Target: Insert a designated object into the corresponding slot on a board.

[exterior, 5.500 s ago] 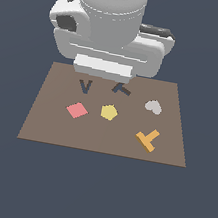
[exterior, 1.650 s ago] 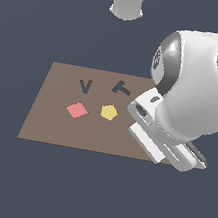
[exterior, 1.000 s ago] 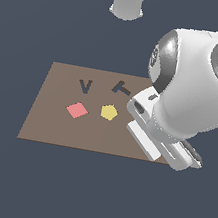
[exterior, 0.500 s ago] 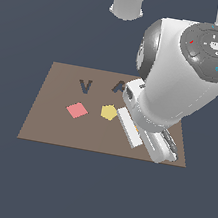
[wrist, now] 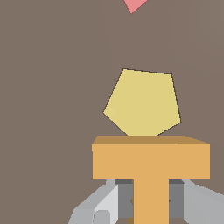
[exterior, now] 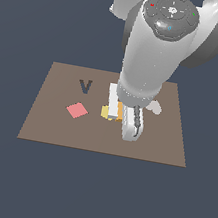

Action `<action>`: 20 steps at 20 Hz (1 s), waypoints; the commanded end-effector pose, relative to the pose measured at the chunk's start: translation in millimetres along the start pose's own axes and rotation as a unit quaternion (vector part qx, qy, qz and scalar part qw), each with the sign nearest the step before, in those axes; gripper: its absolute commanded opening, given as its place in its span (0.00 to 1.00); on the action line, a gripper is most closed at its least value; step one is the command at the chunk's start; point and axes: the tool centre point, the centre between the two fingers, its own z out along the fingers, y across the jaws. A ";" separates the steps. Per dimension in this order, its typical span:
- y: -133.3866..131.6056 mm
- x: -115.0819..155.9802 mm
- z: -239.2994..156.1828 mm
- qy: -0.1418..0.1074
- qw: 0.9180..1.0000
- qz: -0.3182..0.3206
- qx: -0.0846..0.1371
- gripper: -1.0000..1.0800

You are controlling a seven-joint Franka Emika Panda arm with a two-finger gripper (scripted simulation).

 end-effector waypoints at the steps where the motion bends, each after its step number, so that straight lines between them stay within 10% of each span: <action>1: 17.2 6.4 -1.1 0.000 0.998 0.058 0.000 0.00; 20: 93.2 7.5 -4.5 0.000 0.955 0.295 0.000 0.00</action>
